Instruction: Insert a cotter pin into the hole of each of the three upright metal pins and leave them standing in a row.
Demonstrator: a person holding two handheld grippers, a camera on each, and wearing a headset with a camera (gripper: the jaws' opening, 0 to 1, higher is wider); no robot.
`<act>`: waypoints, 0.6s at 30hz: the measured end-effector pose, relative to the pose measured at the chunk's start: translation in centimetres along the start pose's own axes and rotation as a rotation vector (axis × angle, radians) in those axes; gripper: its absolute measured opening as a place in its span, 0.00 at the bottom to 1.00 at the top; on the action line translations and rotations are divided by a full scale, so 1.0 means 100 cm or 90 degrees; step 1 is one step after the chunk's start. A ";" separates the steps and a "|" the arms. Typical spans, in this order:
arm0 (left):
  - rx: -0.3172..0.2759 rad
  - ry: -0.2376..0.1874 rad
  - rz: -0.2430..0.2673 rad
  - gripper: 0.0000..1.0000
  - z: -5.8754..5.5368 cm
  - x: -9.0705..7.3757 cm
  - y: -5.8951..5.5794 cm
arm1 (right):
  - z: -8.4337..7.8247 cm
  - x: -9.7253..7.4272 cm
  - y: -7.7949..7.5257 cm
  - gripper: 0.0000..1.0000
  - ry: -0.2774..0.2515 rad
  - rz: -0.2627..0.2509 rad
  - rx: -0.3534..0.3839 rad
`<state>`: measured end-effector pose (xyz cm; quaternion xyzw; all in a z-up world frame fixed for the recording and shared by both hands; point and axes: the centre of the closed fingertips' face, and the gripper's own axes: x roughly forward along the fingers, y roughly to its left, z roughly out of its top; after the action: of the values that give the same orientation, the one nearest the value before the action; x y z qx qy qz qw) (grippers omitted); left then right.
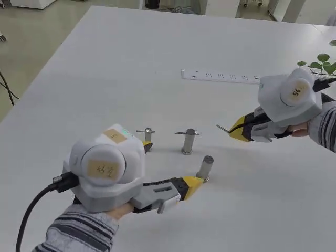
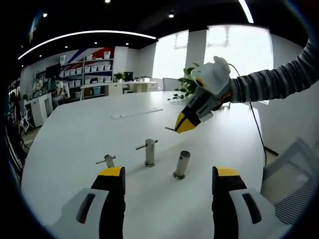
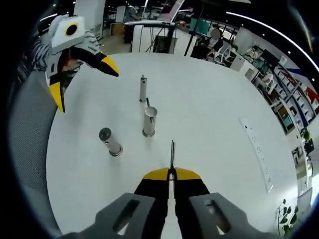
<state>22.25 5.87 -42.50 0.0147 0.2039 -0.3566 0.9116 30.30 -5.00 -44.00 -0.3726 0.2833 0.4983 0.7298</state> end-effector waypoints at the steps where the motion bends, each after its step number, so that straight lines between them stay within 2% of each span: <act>1: -0.001 0.000 -0.003 0.65 0.000 0.000 -0.001 | 0.001 -0.001 0.002 0.00 -0.001 -0.003 -0.007; 5: 0.002 -0.001 -0.011 0.62 0.003 0.003 -0.001 | 0.011 -0.006 0.013 0.00 -0.015 -0.009 -0.043; 9: 0.014 0.012 -0.013 0.57 0.004 0.006 0.000 | 0.022 -0.011 0.022 0.00 -0.031 -0.020 -0.087; 11: 0.017 0.014 -0.013 0.55 0.005 0.007 0.000 | 0.027 -0.013 0.028 0.00 -0.042 -0.021 -0.095; 13: 0.019 0.009 -0.016 0.53 0.008 0.008 -0.001 | 0.032 -0.014 0.034 0.00 -0.049 -0.020 -0.111; 18: -0.005 -0.006 -0.032 0.48 0.017 0.010 -0.005 | 0.038 -0.014 0.047 0.00 -0.052 -0.014 -0.156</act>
<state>23.19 4.50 -41.28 0.0043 0.2014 -0.3784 0.9034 25.61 -1.51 -41.97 -0.4416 0.1863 0.5357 0.6952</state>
